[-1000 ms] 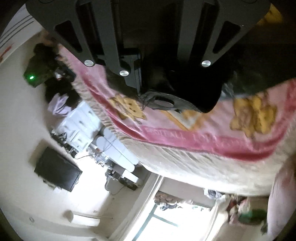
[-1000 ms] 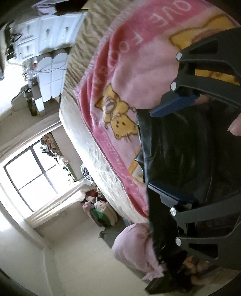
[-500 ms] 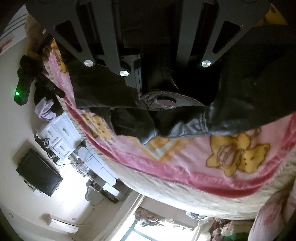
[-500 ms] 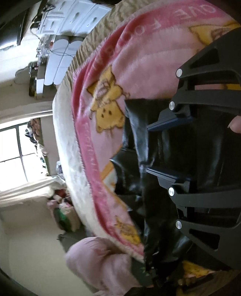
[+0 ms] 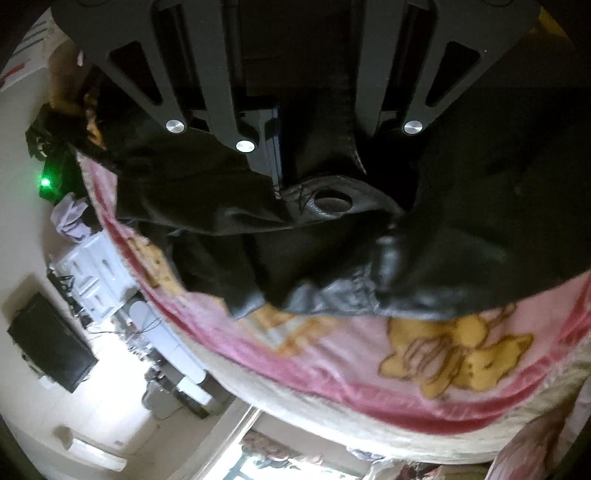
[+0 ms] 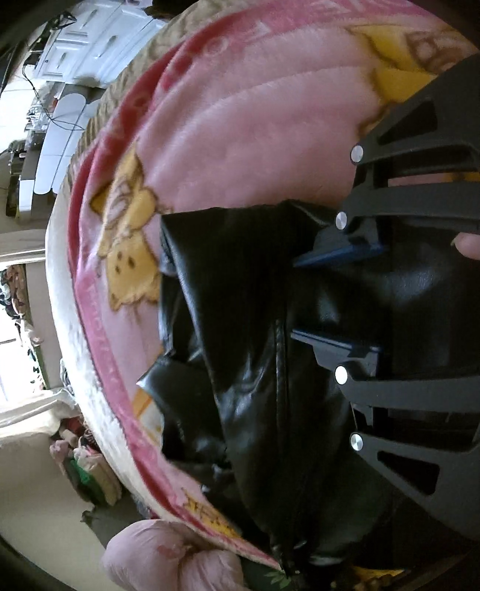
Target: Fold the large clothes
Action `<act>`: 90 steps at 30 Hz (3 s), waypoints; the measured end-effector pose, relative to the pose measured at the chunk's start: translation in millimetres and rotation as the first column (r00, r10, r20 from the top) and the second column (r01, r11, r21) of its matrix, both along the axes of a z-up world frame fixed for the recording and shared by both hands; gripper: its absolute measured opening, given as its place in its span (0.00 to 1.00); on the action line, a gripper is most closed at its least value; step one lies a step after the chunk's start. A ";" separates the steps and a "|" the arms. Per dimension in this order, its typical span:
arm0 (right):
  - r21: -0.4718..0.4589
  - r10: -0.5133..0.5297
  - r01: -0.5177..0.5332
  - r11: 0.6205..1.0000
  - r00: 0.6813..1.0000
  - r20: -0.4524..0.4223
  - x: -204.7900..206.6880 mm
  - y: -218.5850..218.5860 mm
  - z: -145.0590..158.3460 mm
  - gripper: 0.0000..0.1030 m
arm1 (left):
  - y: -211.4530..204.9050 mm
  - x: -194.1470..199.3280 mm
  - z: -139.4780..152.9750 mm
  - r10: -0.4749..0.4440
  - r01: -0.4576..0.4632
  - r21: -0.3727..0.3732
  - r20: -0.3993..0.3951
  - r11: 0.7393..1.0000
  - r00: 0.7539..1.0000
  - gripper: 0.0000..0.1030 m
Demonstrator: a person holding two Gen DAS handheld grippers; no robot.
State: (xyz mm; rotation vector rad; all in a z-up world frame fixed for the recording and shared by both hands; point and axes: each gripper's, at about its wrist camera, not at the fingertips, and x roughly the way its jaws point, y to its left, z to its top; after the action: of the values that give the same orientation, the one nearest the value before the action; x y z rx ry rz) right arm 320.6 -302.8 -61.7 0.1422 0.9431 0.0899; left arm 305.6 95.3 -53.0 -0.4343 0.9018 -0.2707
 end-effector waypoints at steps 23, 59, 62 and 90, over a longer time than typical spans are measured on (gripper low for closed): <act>0.092 0.122 -0.137 0.986 0.981 0.152 -46.6 24.6 68.7 0.67 | -1.4 -38.5 79.5 0.045 -0.054 0.057 0.140 0.997 0.989 0.55; 0.023 0.237 -0.236 0.971 0.971 -0.030 -70.5 59.0 25.5 0.89 | -30.6 -57.9 9.3 -0.054 0.059 0.069 -0.065 0.996 0.996 0.44; 0.031 0.229 -0.229 0.973 0.973 0.001 -73.3 61.3 34.4 0.92 | -33.3 -65.3 21.0 -0.057 0.059 0.057 -0.046 0.997 0.997 0.55; 0.024 0.330 -0.343 0.939 0.919 0.214 -109.4 130.7 97.8 0.96 | 34.0 -128.8 51.2 0.265 -0.263 0.189 0.017 0.946 0.964 0.91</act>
State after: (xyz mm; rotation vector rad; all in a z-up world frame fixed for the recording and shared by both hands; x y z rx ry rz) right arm 211.3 -172.1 36.1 0.0238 0.7479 0.4455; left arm 176.8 129.3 -1.8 -0.3742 0.8577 0.0631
